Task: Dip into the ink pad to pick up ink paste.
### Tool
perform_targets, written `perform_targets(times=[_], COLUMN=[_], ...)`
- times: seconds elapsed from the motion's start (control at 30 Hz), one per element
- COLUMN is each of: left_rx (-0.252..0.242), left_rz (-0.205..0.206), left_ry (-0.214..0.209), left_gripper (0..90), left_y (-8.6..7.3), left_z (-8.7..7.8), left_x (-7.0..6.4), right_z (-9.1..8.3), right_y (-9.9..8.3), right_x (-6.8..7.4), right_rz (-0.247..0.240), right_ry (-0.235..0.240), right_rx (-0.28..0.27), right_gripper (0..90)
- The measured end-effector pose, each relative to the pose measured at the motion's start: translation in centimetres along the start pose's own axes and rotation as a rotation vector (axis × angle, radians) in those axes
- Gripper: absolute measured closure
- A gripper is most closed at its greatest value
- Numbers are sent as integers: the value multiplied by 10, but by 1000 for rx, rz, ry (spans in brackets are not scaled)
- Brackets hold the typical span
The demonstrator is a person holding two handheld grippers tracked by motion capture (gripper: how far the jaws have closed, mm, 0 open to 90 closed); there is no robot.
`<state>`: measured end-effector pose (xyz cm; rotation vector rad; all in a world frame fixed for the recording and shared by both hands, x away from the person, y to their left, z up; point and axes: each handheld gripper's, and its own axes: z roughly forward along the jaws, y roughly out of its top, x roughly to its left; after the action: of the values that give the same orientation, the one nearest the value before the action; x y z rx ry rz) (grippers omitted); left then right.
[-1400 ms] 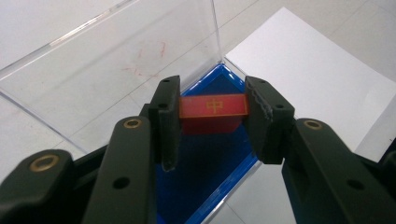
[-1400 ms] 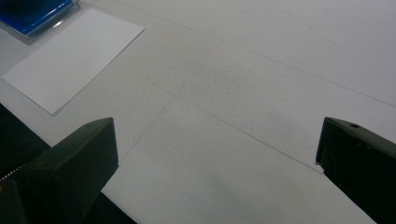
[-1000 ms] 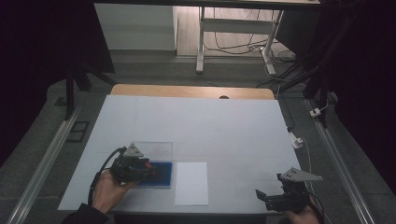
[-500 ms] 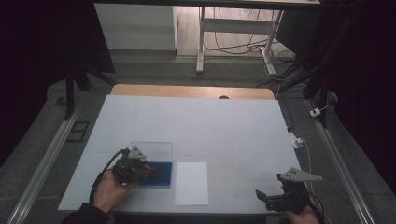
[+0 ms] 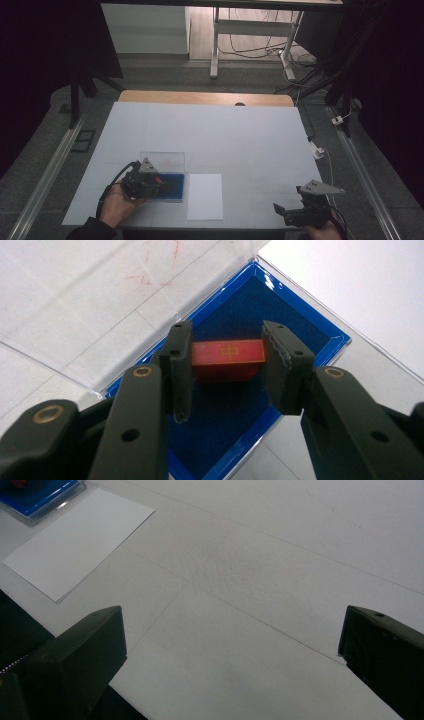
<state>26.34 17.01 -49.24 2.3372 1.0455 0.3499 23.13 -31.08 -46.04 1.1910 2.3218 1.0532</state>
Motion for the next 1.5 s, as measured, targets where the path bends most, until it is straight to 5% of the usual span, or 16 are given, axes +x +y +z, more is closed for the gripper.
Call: perform_targets(times=[0.2,0.47,0.8,0.93,1.3,1.5], left_rx=[4,-25,-5,-21,-19,-63], left_rz=[19,-85,5,-73,-45,-50], left_ry=[33,-56,39,-28,-28,-42], left_gripper=[589,589,589,588,583,582], left_y=[1,-5,-1,-4,-2,-1], left_z=[1,1,1,1,-2,-7], left_x=[-6,9,-7,5,5,6], right_z=[0,0,0,0,0,0], right_y=[0,0,0,0,0,0], right_x=[0,0,1,0,0,0], right_rz=[-2,-3,-1,-3,3,4], right_ry=[-1,-1,-2,-2,-2,-2], right_rx=[3,0,2,2,-2,-1], right_gripper=[0,0,0,0,0,0])
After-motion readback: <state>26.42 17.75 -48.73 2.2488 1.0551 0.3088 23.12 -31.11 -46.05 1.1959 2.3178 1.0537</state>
